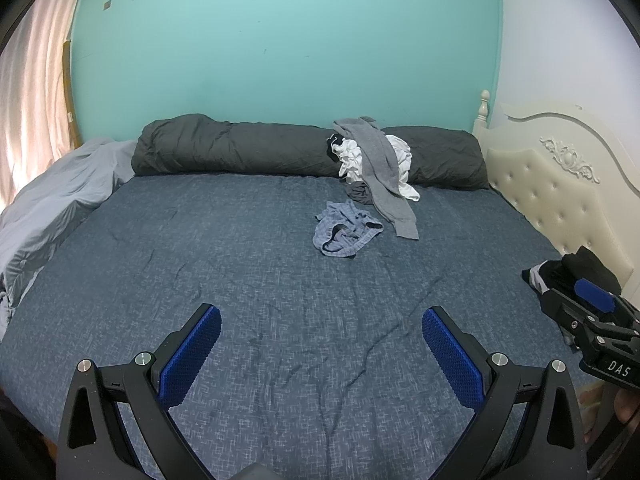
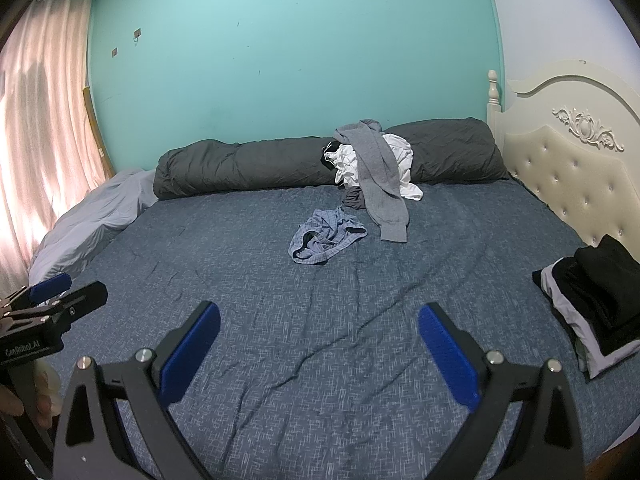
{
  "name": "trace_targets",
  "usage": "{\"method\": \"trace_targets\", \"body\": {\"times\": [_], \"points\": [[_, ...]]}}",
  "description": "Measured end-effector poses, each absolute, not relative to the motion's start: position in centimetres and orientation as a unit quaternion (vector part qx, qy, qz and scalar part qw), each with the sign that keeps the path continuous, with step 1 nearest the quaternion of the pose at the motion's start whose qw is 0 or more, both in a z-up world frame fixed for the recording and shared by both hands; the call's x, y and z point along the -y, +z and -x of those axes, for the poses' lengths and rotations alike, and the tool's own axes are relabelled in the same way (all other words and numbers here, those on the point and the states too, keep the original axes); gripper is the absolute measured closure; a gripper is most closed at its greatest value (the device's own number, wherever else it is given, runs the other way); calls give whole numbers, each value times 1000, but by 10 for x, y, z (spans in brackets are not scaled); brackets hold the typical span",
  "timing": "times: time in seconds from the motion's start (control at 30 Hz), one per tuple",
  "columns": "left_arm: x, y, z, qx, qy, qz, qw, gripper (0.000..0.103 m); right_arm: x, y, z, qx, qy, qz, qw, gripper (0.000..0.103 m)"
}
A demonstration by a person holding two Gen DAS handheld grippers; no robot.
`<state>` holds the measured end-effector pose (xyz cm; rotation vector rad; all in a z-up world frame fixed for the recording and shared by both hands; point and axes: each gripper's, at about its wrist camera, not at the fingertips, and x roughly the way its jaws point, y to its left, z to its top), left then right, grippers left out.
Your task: Fold clothes
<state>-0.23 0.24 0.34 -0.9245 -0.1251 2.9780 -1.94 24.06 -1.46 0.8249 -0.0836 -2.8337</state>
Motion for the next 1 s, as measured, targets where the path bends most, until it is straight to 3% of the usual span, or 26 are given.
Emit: {"method": "trace_targets", "body": {"times": [0.5, 1.0], "points": [[1, -8, 14, 37, 954, 296, 4, 0, -237, -29, 32, 28, -952, -290, 96, 3], [29, -77, 80, 68, 938, 340, 10, 0, -219, -86, 90, 15, -935, -340, 98, 3]]}}
